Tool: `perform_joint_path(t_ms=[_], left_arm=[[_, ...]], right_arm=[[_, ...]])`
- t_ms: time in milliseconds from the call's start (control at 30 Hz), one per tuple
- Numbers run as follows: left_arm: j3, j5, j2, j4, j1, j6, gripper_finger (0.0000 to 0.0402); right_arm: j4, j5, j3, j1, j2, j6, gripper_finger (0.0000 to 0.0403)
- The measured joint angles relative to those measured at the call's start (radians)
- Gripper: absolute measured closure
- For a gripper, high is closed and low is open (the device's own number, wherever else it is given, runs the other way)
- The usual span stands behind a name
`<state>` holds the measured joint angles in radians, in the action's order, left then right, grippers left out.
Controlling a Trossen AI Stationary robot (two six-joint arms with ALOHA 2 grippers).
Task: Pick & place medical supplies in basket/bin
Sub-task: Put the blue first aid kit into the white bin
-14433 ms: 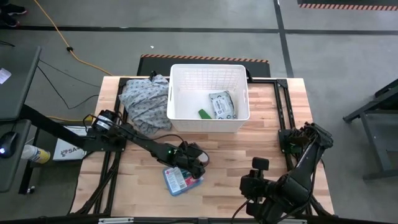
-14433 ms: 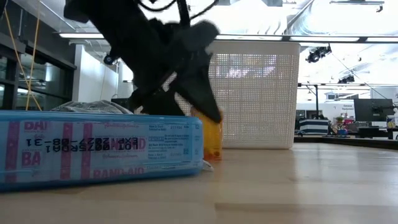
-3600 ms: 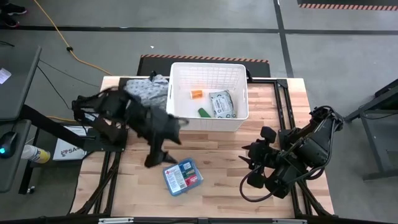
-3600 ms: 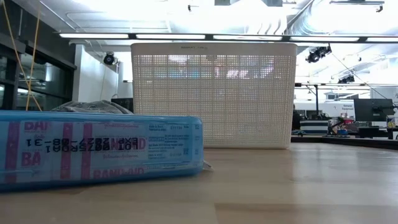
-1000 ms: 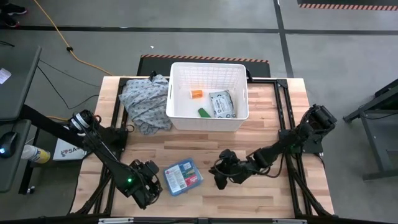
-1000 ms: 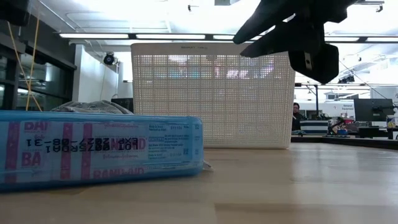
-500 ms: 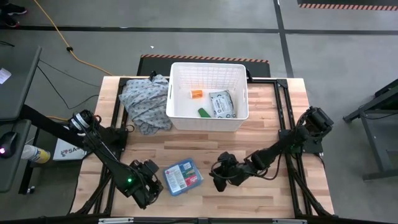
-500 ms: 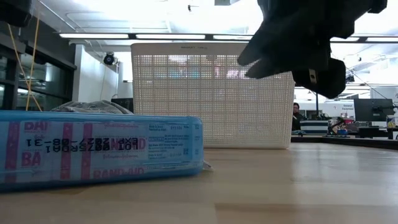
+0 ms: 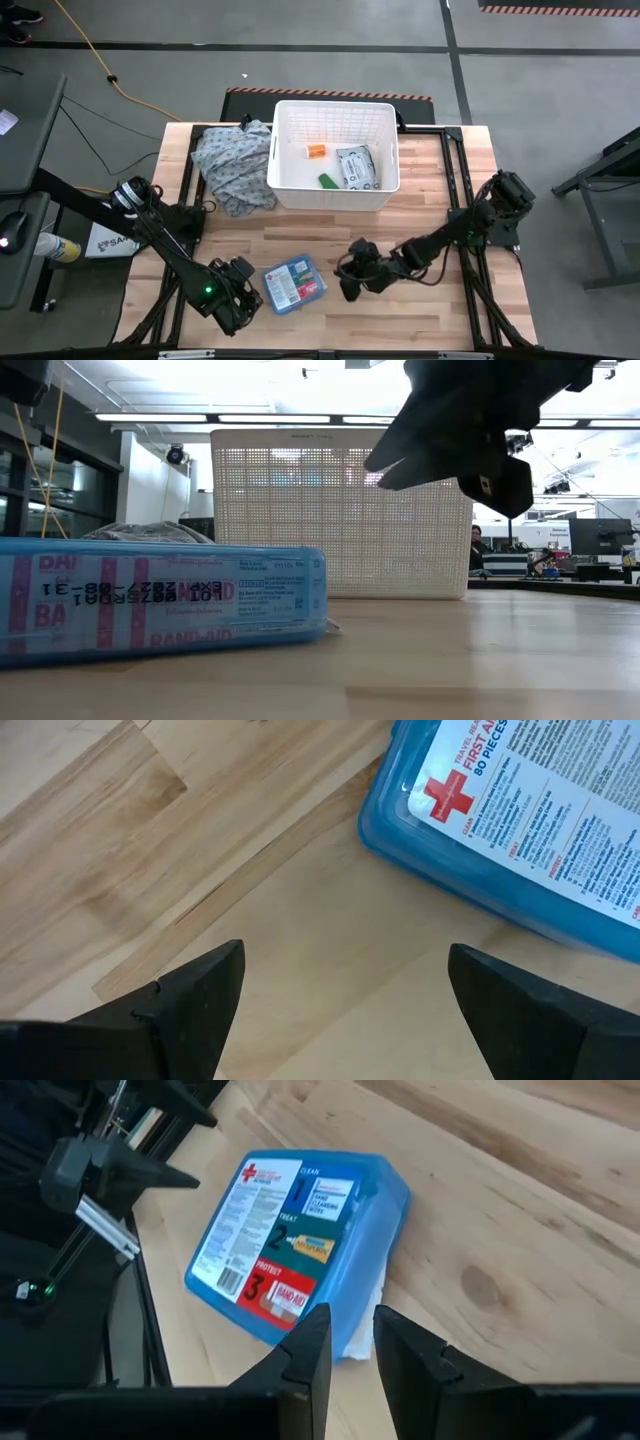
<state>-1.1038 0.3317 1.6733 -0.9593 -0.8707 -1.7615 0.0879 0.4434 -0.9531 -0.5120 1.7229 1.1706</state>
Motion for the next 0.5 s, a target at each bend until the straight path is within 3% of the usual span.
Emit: perform_joint_path(t_ms=[500], left_arm=[[0.0,0.038,0.0,0.03,0.0,0.002,0.0021]], right_arm=[[0.096,-0.03,0.0,0.01,0.091,0.042,0.0332]])
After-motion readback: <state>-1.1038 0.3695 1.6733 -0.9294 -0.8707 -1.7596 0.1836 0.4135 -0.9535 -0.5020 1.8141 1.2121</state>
